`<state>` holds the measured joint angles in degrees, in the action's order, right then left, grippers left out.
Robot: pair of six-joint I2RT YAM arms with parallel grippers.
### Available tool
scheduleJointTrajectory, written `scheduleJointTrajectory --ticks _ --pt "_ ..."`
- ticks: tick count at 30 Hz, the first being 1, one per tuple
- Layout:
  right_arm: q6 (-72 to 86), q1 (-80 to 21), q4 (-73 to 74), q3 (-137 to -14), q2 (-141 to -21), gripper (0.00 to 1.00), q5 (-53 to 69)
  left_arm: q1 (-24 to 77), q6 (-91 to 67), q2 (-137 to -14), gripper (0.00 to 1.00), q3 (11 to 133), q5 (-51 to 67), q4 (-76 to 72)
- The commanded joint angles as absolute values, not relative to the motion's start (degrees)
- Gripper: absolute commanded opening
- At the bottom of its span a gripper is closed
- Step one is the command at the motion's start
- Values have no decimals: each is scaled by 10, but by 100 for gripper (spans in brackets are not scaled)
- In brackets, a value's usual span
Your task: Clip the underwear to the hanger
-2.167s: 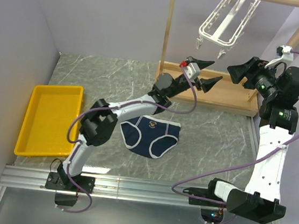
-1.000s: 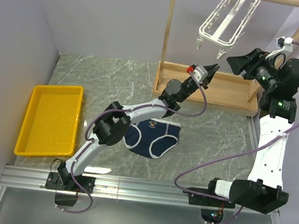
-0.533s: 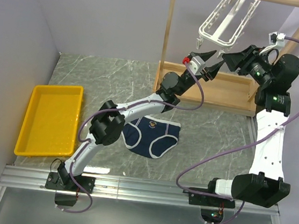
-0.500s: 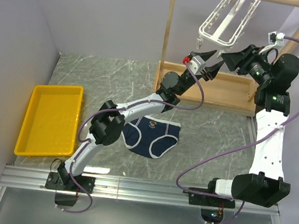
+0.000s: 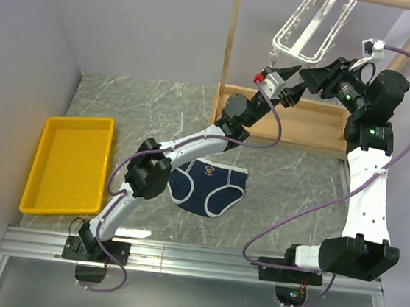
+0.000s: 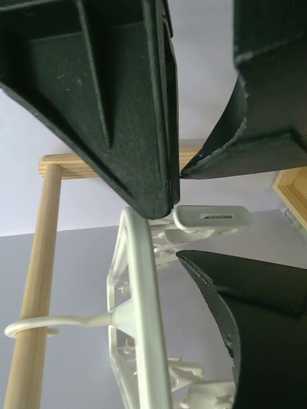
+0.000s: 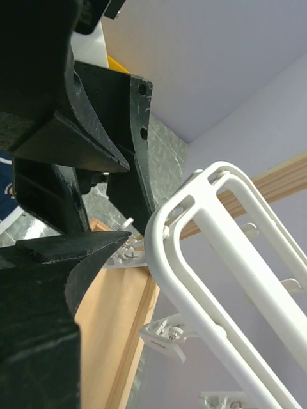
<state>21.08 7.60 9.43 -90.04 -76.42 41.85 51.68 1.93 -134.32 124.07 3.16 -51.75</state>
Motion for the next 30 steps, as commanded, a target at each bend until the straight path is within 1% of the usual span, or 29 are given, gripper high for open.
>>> scheduleJointTrajectory --ticks 1,5,9,14,18,20,22,25,30 --pt "218 66 78 -933 -773 49 428 518 22 -1354 53 1268 39 -518" --pt "221 66 76 -936 -774 49 429 517 25 -1358 53 1265 37 -512" --pt "223 66 74 -933 -774 48 431 517 35 -1373 56 1274 29 -508" --pt "221 66 79 -928 -770 48 431 514 33 -1390 56 1302 20 -507" --pt "224 67 77 -926 -769 47 434 511 17 -1390 53 1305 16 -517" --pt "223 66 78 -926 -769 47 432 509 13 -1390 49 1314 14 -515" --pt "223 66 79 -925 -766 47 430 507 4 -1390 48 1317 12 -516" --pt "222 67 82 -923 -764 47 430 505 4 -1389 44 1320 13 -514" --pt "213 67 89 -934 -764 48 415 504 -18 -1375 33 1304 28 -513"
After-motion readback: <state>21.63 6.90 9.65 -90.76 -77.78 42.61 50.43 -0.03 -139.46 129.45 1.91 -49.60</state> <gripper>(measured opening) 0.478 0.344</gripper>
